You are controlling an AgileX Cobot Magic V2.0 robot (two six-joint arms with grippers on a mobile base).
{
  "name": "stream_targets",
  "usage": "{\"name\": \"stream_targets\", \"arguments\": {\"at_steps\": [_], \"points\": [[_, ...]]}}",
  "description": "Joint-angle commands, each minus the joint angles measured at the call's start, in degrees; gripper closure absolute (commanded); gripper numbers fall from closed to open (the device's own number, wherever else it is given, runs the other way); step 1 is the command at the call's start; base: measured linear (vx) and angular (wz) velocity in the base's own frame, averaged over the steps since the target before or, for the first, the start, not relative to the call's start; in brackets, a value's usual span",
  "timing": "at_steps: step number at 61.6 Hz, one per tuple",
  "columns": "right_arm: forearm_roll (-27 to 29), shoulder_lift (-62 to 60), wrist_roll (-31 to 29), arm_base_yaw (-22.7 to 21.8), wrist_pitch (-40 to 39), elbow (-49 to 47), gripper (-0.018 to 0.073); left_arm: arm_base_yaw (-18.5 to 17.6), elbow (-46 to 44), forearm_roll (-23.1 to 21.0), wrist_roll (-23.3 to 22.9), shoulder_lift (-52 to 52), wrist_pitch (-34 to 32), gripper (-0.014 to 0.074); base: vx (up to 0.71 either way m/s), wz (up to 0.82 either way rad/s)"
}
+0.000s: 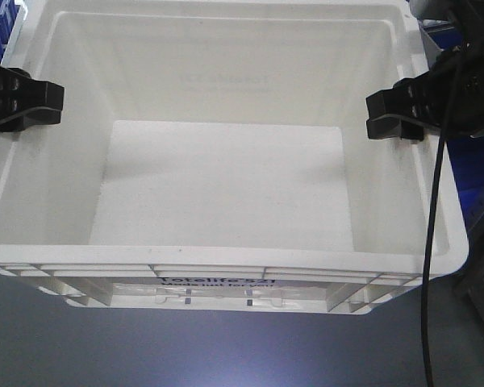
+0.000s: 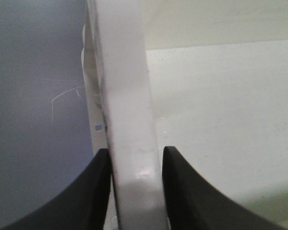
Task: Move bin from left to right shelf
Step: 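Keep the tote gripped by both rims during transport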
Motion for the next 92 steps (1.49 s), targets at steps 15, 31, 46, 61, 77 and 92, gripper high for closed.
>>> {"name": "stream_targets", "arguments": {"at_steps": [15, 31, 46, 61, 77, 92], "points": [[-1.6, -2.0, -1.1, -0.4, -4.6, -2.1, 0.0564, -0.3, -2.0, -1.3, 2.8, -2.5, -6.0, 0.0604, 0.35, 0.0], [-1.6, -2.0, -1.1, -0.4, -4.6, -2.1, 0.0564, -0.3, -2.0, -1.3, 2.8, -2.5, -6.0, 0.0604, 0.36, 0.0], [-1.6, -2.0, -1.1, -0.4, -4.6, -2.1, 0.0564, -0.3, -2.0, -1.3, 2.8, -2.5, -6.0, 0.0604, 0.38, -0.02], [-1.6, -2.0, -1.1, -0.4, -4.6, -2.1, 0.0564, -0.3, -2.0, -1.3, 2.8, -2.5, -6.0, 0.0604, 0.39, -0.08], [-1.7, -2.0, -1.1, -0.4, -4.5, -2.1, 0.0564, -0.3, -2.0, -1.3, 2.8, -2.5, -6.0, 0.0604, 0.41, -0.11], [-1.6, -2.0, -1.1, -0.4, -4.5, -2.1, 0.0564, -0.3, -2.0, -1.3, 2.8, -2.5, -6.0, 0.0604, 0.43, -0.01]]}}
